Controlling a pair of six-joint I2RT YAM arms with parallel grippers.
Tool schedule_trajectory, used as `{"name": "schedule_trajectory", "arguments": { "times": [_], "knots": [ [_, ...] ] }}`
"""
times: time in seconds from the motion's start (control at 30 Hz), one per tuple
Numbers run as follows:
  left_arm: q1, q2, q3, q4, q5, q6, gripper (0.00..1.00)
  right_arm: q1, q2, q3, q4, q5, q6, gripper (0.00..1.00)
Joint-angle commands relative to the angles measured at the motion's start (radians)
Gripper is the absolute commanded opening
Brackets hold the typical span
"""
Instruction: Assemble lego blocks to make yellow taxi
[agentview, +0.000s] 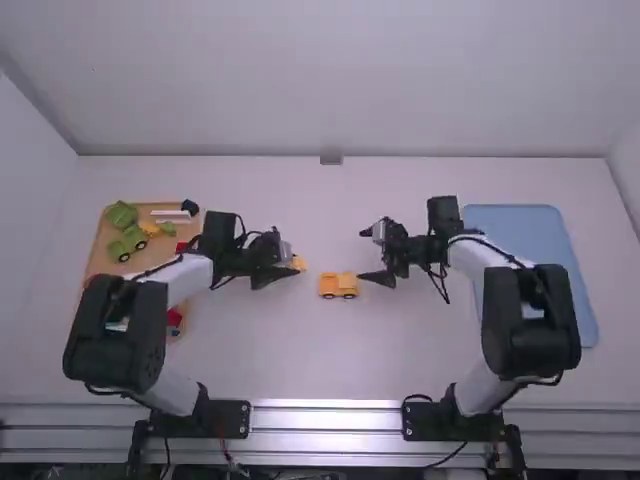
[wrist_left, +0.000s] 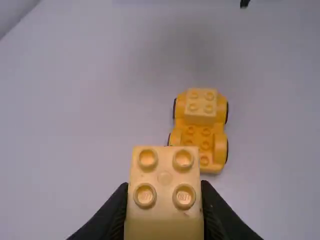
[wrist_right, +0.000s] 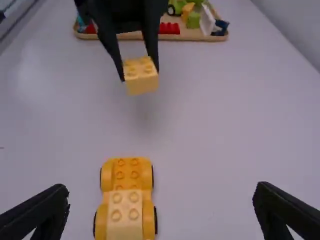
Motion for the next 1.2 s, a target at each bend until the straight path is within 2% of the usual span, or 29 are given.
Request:
{"name": "schedule_trajectory", "arguments": {
  "times": [0.0,0.13,0.23,0.33,0.47,0.6,0.93,1.17],
  "knots": [
    [-0.047,-0.011,-0.005,0.013,0.011,-0.001,0.1,0.015,-0.009,-0.095,0.135,-0.055,0.125,0.99],
    [-0.099,-0.01,-0.005,0.025,-0.014,-0.006,0.06,0.069,-0.009,-0.204,0.364,0.016,0.248,0.99],
    [-0.115,-0.01,-0.006,0.016,-0.026,-0.008,0.04,0.094,-0.009,-0.245,0.434,0.086,0.28,0.99],
    [-0.114,-0.001,-0.006,0.022,-0.01,-0.008,0.04,0.106,0.016,-0.259,0.455,0.105,0.272,0.99],
    [-0.114,0.048,-0.005,0.074,-0.008,-0.034,0.05,0.117,0.134,-0.232,0.504,0.097,0.28,0.99],
    [-0.124,0.102,-0.005,0.158,-0.008,-0.138,0.07,0.101,0.245,-0.163,0.524,-0.042,0.212,0.99],
    [-0.193,0.188,-0.003,0.241,-0.02,-0.139,0.04,0.116,0.328,-0.119,0.525,0.006,0.212,0.99],
    [-0.192,0.252,0.022,0.246,-0.015,-0.138,0.05,0.116,0.352,-0.118,0.521,0.006,0.195,0.98]
  ]
}}
